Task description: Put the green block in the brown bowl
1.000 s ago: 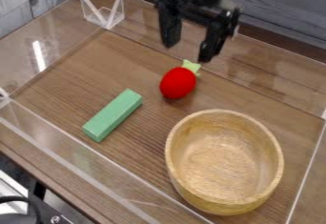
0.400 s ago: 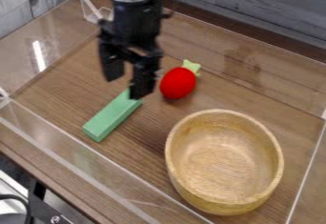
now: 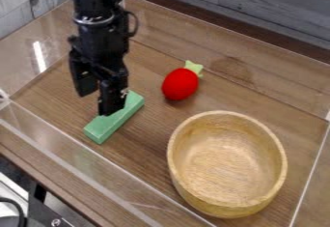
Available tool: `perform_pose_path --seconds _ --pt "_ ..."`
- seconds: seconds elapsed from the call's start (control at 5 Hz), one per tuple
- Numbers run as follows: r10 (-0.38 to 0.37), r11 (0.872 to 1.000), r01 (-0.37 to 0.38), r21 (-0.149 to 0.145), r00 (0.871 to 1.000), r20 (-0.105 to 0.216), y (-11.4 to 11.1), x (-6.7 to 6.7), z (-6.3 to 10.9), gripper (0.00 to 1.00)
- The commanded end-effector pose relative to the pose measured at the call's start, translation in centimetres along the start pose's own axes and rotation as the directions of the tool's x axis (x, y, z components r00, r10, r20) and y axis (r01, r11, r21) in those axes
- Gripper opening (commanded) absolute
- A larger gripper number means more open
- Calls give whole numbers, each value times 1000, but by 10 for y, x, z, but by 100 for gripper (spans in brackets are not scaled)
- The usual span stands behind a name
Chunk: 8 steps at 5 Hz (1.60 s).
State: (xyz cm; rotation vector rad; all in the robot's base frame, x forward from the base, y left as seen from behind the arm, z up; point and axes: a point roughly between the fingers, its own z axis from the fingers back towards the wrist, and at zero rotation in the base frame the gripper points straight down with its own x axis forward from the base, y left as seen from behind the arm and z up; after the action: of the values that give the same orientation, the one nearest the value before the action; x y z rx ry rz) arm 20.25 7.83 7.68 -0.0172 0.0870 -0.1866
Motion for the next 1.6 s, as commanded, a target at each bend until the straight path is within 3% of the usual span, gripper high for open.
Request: perform_pose_path --seconds 0.0,0.6,1.4 --pt "1 1000 -2 16 1000 28 8 1 -5 100" --pt "17 1000 -17 1 999 49 7 11 -29 100" --pt "56 998 -53 -27 994 99 2 24 -39 100"
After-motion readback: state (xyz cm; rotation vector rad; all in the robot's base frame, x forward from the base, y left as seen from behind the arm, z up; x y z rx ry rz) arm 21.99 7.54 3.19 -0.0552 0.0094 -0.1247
